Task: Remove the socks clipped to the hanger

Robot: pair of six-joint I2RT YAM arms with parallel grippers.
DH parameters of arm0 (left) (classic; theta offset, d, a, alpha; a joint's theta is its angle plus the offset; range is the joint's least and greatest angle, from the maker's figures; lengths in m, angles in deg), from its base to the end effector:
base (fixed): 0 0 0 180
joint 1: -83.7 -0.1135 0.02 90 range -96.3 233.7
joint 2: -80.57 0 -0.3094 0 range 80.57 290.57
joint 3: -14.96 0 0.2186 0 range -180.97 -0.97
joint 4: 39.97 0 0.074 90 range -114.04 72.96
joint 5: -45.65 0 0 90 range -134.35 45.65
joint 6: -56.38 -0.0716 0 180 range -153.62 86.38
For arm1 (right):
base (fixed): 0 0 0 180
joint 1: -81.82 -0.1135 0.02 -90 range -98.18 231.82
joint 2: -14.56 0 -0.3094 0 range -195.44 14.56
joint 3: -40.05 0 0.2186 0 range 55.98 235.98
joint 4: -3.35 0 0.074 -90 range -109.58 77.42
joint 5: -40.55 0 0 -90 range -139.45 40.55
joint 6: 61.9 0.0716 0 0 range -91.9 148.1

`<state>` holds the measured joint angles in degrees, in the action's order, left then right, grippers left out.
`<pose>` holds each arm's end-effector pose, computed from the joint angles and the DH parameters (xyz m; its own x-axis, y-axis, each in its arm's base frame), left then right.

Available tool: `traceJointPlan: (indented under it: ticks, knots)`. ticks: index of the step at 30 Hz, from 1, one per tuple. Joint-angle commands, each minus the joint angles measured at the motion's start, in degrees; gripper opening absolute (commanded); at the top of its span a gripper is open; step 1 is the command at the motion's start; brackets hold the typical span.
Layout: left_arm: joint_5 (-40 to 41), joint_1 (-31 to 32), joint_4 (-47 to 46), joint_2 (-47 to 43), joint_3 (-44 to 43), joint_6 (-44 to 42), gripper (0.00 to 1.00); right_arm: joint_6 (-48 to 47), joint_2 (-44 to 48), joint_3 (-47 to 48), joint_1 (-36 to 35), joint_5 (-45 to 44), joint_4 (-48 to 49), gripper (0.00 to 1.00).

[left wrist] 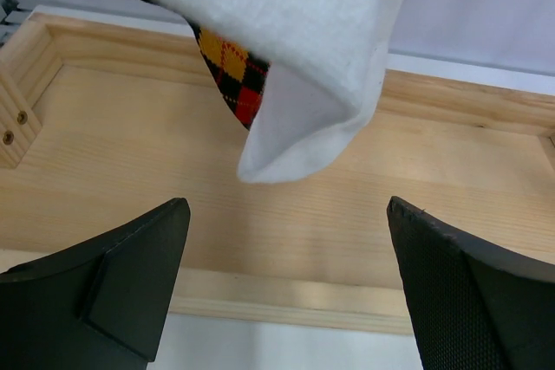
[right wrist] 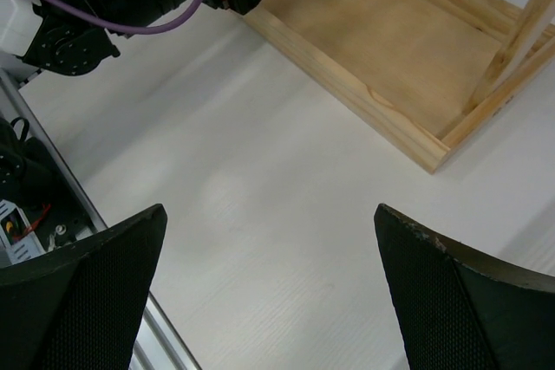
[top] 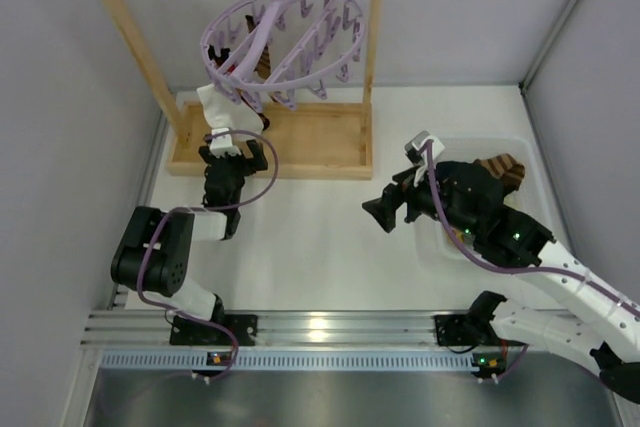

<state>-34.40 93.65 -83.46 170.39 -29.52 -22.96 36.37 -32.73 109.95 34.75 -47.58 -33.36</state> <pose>0.3145 -0.0426 0.2627 -0.0313 -0.1795 -0.9833 -0.0058 0.9838 -0.1794 0.1026 0.1137 0.3894 -0.2726 -0.0819 -0.9586 -0.7217 0.6764 0.1474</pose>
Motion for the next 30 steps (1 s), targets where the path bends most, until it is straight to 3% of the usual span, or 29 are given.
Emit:
traceJointPlan:
  ticks: [1,11,13,17,18,19,20,22,24,28,30]
  knots:
    - [-2.31,-0.20,-6.76,-2.63,-0.72,-1.43,0.99,-1.42,-1.05,-0.10,0.31,3.75,4.16,0.99]
    - [0.24,-0.29,-8.43,0.35,-7.56,-4.85,0.97,-0.98,-0.44,-0.45,0.22,4.19,4.34,0.99]
    - [0.94,-0.29,-8.43,1.23,-8.27,-5.03,0.89,-0.63,-0.96,-0.36,0.31,4.72,4.95,1.00]
    - [0.33,-0.38,-8.43,1.94,-9.06,-4.16,0.50,-0.10,-1.67,-0.36,0.31,5.69,5.48,0.99]
    - [0.33,-0.38,-8.43,1.68,-8.63,-3.72,0.32,-0.01,-1.67,-0.36,0.22,5.69,5.48,0.99]
    - [1.02,-0.38,-8.43,1.06,-8.27,-2.41,0.22,0.16,-1.58,-0.36,0.14,5.69,5.40,0.99]
    - [1.64,-0.38,-8.43,0.71,-7.92,-1.70,0.17,0.16,-1.41,-0.28,0.14,5.52,5.31,1.00]
    - [2.00,-0.38,-8.43,-0.17,-7.05,-0.29,0.13,0.51,-0.70,-0.27,0.05,5.25,5.31,0.99]
    - [3.66,-0.29,-7.74,-1.75,-6.69,0.68,0.00,0.95,0.35,-0.54,0.05,4.99,5.39,1.00]
    - [6.38,0.59,-1.06,-5.70,-5.90,5.25,0.00,1.83,2.11,-1.33,0.05,3.50,5.83,0.99]
    - [11.91,3.82,1.04,-8.25,-4.94,5.17,0.00,2.88,3.08,-1.50,0.05,1.31,6.36,0.99]
